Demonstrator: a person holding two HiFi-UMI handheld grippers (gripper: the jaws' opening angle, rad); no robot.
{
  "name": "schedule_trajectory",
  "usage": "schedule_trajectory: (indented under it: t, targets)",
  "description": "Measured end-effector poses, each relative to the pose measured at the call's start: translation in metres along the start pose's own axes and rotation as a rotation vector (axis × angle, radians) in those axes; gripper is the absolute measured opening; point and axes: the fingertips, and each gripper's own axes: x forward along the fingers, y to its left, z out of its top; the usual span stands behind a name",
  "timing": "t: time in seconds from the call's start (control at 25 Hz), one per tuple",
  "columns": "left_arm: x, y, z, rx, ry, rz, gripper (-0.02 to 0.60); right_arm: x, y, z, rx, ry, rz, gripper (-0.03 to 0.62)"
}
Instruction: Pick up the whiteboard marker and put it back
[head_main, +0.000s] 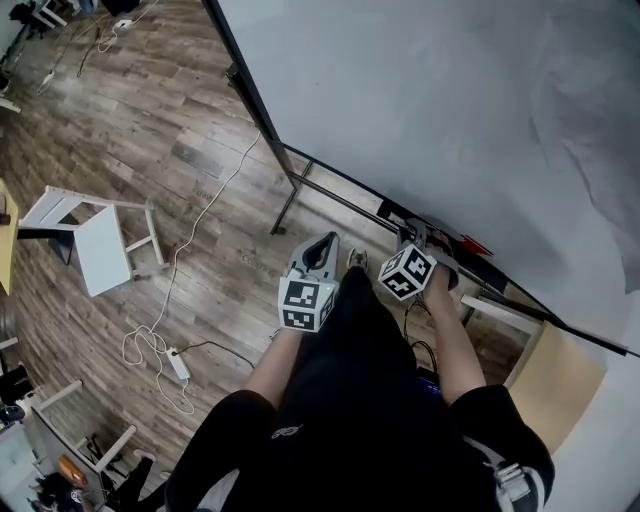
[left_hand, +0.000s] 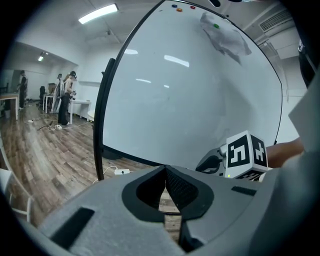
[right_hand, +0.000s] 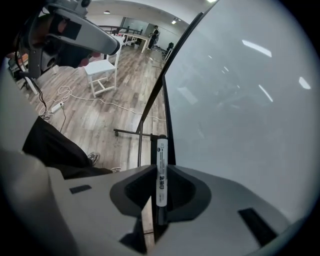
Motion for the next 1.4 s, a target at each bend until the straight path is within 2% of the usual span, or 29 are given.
schedule_trajectory:
  t: [0.32, 0.96, 1.24, 1.4]
  targets:
    - [0.012, 0.011, 0.006, -0.022, 0.006, 0.013, 0.006, 0.014, 0.003, 0.001, -0.027, 0.048, 0.075, 0.053]
    - [0.024, 0.008, 0.009, -0.032, 0.007, 0.001, 0.006, 0.02, 0.004, -0.004, -0.035, 0.069, 0.088, 0.054]
    - [0.014, 0.009, 0.009, -0.027, 0.009, 0.0, 0.006, 0.014, -0.001, -0.002, -0.02, 0.051, 0.029, 0.087]
    - [0.008, 0.006, 0.009, -0.017, 0.0, -0.005, 0.006, 0.0, -0.014, 0.004, 0.027, -0.011, -0.06, 0.106]
